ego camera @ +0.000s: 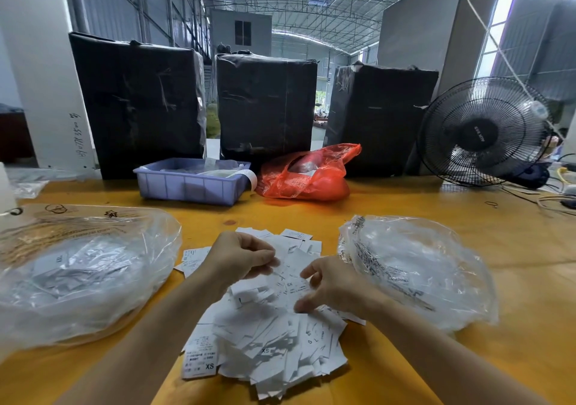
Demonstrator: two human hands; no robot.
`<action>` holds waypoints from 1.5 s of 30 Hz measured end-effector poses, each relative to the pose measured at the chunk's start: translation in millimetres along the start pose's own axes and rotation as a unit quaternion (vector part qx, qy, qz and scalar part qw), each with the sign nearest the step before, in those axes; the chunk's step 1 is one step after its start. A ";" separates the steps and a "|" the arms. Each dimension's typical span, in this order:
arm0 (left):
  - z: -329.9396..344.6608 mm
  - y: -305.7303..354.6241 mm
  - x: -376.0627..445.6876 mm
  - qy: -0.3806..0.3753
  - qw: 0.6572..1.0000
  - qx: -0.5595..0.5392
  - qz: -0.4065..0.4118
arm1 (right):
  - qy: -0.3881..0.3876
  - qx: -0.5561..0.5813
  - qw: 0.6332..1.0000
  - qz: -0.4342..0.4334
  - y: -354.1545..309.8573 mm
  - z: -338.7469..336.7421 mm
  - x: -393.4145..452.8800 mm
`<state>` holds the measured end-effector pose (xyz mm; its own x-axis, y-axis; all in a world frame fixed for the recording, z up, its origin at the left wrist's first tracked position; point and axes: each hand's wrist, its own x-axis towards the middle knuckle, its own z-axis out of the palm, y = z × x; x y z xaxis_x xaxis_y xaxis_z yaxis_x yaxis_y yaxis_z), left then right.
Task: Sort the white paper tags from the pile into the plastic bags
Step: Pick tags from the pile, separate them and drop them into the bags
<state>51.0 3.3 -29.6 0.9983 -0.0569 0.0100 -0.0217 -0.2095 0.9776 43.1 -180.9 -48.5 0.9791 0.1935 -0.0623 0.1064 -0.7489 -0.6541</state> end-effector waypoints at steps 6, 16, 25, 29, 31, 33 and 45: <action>1.9 -1.3 -1.2 -0.014 1.000 0.004 -0.004 | 0.049 0.030 0.998 -0.003 -1.5 4.1 -0.8; 1.9 -0.9 -0.4 -0.027 1.000 -0.003 -0.012 | 0.101 0.211 0.972 -0.034 -4.9 -14.9 1.7; 4.3 2.9 -5.0 -0.052 0.999 0.006 -0.012 | 0.180 0.202 0.948 -0.166 -13.2 -30.1 -2.9; 6.9 3.9 -5.8 -0.068 0.998 -0.002 -0.016 | 0.187 0.155 0.952 -0.186 -14.0 -26.7 -2.6; 7.1 4.8 -6.0 -0.076 0.997 -0.001 -0.018 | 0.194 0.140 0.952 -0.194 -14.0 -26.4 -2.8; 6.9 5.4 -6.4 -0.084 0.996 -0.001 -0.020 | 0.200 0.131 0.950 -0.198 -14.0 -25.9 -3.0; 6.8 11.1 -10.1 -0.112 0.993 -0.026 -0.030 | 0.194 0.130 0.952 -0.199 -16.1 -22.8 -5.7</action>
<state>40.3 -5.2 -20.2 0.9604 -0.2636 -0.0902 0.0464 -0.1680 0.9847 39.7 -184.5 -20.5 0.8653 0.1426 0.4806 0.4861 -0.4732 -0.7347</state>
